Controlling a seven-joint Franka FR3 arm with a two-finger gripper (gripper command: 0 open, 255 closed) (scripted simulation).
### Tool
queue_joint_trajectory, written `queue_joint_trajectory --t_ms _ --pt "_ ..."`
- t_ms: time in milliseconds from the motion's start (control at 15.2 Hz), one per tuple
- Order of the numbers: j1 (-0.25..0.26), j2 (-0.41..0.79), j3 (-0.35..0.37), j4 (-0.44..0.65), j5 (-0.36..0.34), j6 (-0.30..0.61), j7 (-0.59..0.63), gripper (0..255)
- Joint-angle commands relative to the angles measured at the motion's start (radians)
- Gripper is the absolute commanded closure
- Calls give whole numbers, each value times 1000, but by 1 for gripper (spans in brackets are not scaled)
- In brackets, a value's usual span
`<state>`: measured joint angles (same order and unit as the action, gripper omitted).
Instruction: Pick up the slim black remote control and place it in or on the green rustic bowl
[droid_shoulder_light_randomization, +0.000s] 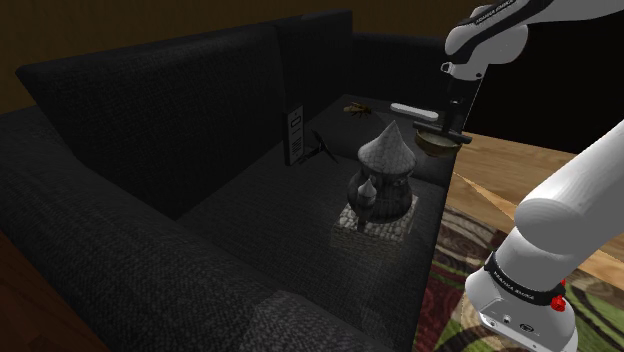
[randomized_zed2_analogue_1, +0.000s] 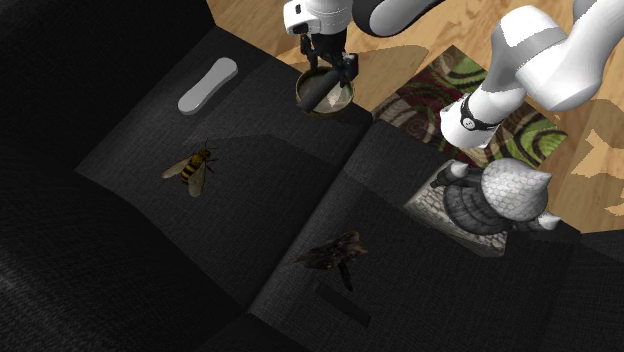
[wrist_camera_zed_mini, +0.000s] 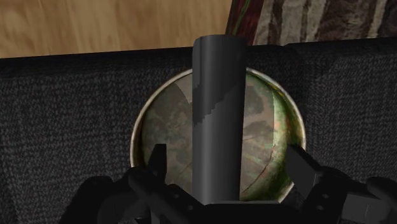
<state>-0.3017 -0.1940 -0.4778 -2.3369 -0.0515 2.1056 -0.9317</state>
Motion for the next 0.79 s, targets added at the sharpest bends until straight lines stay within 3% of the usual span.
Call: queue_joint_trajectory --t_ms 0,198,726 --pt "-1 -14 3 22 -5 -35 5 0" --pt "-2 -45 12 91 -15 -133 14 0" --pt "-2 -45 12 91 -15 -133 14 0"
